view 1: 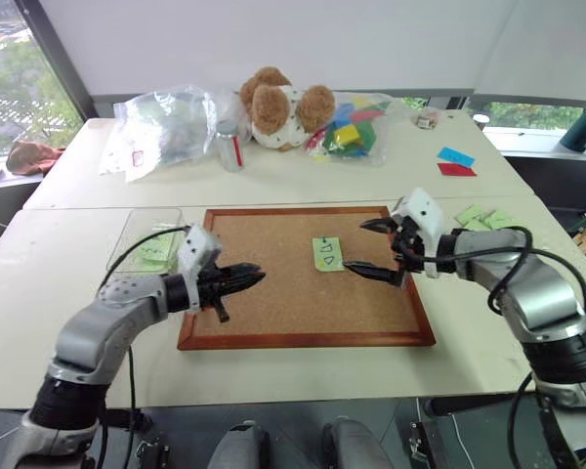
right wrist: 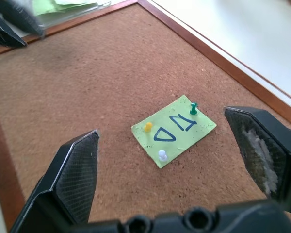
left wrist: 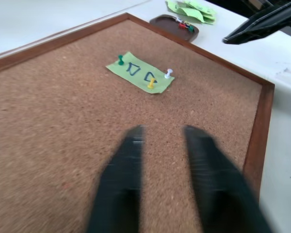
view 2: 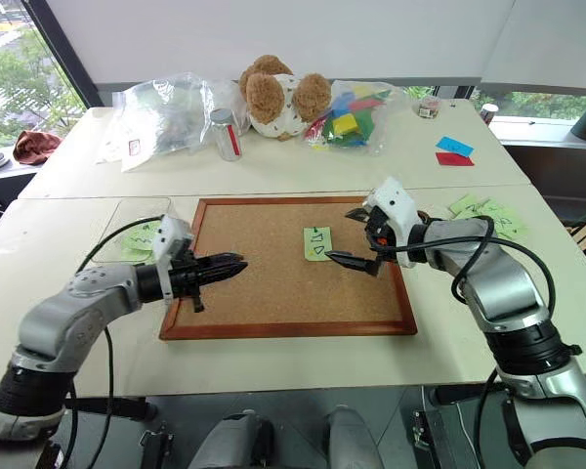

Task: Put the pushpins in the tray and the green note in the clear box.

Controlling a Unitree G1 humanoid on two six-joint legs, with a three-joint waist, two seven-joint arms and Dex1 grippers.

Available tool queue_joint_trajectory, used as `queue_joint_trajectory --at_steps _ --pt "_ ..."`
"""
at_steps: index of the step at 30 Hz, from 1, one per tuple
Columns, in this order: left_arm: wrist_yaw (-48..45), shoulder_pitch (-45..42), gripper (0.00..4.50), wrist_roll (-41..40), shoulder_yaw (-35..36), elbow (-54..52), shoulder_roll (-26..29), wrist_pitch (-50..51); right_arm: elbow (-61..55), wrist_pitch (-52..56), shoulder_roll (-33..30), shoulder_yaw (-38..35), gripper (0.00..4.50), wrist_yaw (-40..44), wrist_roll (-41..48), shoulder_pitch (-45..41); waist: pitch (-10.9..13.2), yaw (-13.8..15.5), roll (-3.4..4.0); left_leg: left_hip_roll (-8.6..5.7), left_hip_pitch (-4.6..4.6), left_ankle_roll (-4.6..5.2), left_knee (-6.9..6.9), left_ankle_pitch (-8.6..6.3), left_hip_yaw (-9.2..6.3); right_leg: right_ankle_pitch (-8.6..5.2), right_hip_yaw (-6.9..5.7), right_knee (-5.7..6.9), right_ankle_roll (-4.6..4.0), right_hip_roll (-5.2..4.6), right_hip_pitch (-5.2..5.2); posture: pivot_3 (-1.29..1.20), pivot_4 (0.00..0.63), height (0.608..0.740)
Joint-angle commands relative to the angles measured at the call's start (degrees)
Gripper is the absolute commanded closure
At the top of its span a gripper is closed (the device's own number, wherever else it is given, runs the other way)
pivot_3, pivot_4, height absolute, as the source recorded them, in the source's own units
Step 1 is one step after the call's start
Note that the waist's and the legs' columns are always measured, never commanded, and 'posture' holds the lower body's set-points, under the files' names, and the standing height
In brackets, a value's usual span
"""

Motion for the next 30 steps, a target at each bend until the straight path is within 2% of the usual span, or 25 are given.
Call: queue_joint_trajectory --at_steps 1,8,14,17,19,28,30 --pt "0.5 -1.6 4.45 4.1 -3.0 2.9 -2.4 -4.2 3.0 2.0 2.4 1.1 0.0 -3.5 -2.3 -3.7 0.0 0.0 0.0 0.0 0.01 -0.01 0.0 0.0 0.0 0.0 0.0 0.0 0.0 0.0 0.0 0.0 0.15 0.74" --pt "1.6 -3.7 4.45 12.8 -7.8 14.4 -7.3 -12.0 15.3 4.7 12.3 4.2 0.0 -9.7 -5.9 -11.3 0.0 -0.1 0.0 0.0 0.0 -0.33 -0.01 0.19 0.02 0.0 0.01 0.07 0.0 0.06 -0.06 0.0 0.15 0.74" --pt "1.3 -3.2 4.45 13.7 -7.0 17.1 -8.7 -13.2 25.0 2.3 17.7 5.4 0.0 -10.9 -7.7 -15.5 0.0 -0.1 0.02 0.0 0.0 -0.35 0.01 0.2 0.03 0.0 0.01 0.1 0.0 0.05 -0.05 0.0 0.15 0.74" --pt "1.4 -2.8 4.48 13.9 -6.6 17.2 -8.8 -13.5 28.4 0.8 19.2 5.7 0.75 -10.8 -8.5 -16.7 0.0 -0.1 0.02 0.0 0.01 -0.34 0.02 0.2 0.03 0.0 0.01 0.1 0.01 0.05 -0.03 0.0 0.15 0.74" --pt "1.6 -2.5 4.48 13.9 -6.4 16.9 -8.9 -13.5 30.2 -0.3 20.0 5.9 1.67 -10.7 -9.1 -17.3 0.0 -0.2 0.03 0.0 0.02 -0.33 0.02 0.2 0.03 0.0 0.01 0.11 0.01 0.05 -0.03 0.0 0.15 0.74" --pt "2.2 -1.2 4.48 13.7 -5.8 15.6 -8.9 -12.9 33.0 -2.6 20.9 6.0 1.67 -9.4 -10.8 -17.2 0.0 -0.3 0.04 0.0 0.07 -0.3 -0.01 0.18 0.03 0.0 0.01 0.16 0.01 0.05 -0.03 0.0 0.15 0.74" --pt "2.2 -1.1 4.48 13.7 -5.9 15.4 -9.0 -12.8 32.9 -2.6 21.0 6.0 2.21 -9.1 -11.0 -16.9 0.0 -0.3 0.04 0.01 0.08 -0.29 -0.01 0.17 0.03 0.0 0.02 0.16 0.01 0.05 -0.03 0.0 0.15 0.74"
